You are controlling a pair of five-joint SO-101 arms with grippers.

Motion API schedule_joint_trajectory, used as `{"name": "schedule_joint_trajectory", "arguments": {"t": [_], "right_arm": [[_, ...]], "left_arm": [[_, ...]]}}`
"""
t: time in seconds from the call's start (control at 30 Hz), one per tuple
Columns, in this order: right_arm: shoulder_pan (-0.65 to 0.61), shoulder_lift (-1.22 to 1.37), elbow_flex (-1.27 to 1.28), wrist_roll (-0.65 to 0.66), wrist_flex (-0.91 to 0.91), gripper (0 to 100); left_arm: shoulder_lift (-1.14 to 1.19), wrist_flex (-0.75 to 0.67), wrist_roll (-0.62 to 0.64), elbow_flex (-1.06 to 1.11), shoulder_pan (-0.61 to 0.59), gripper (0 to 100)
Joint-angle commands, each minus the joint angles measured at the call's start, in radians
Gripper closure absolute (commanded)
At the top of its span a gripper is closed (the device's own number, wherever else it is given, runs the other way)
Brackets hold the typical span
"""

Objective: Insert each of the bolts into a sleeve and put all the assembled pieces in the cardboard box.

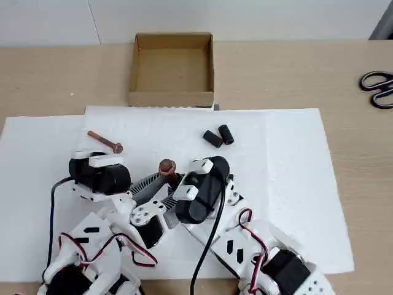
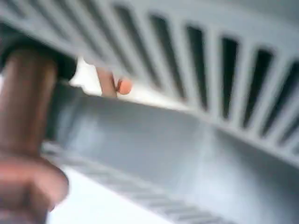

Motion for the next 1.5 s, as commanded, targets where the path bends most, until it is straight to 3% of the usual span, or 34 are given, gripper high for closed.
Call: {"name": "schedule_joint_trajectory", "arguments": {"t": [0.0,0.5,0.63,0.7,0.93,1.13,1.3,1.47], "right_arm": [[-0.002,-0.002,-0.008,0.011,-0.021,99.6],[0.013,-0.007,0.023,0.011,-0.021,99.6],[0.085,-0.002,0.023,-0.015,-0.022,99.6],[0.122,-0.001,0.023,-0.054,-0.021,99.6],[0.260,0.044,0.026,-0.143,-0.021,99.6],[0.354,0.262,-0.064,-0.252,-0.104,99.6],[0.366,0.595,-0.321,-0.249,-0.119,99.6],[0.438,0.954,-0.641,-0.212,-0.151,99.6]], "left_arm": [[0.009,0.020,-0.069,-0.027,-0.051,79],[0.009,0.025,-0.106,-0.084,-0.103,79],[0.006,0.025,-0.106,-0.122,-0.106,92],[0.003,0.018,-0.106,-0.127,-0.137,100],[0.003,0.023,-0.117,-0.047,-0.354,99],[0.002,0.017,-0.192,0.183,-0.486,99],[0.002,0.009,-0.195,0.288,-0.539,99],[0.002,-0.106,-0.195,0.415,-0.574,99]]}}
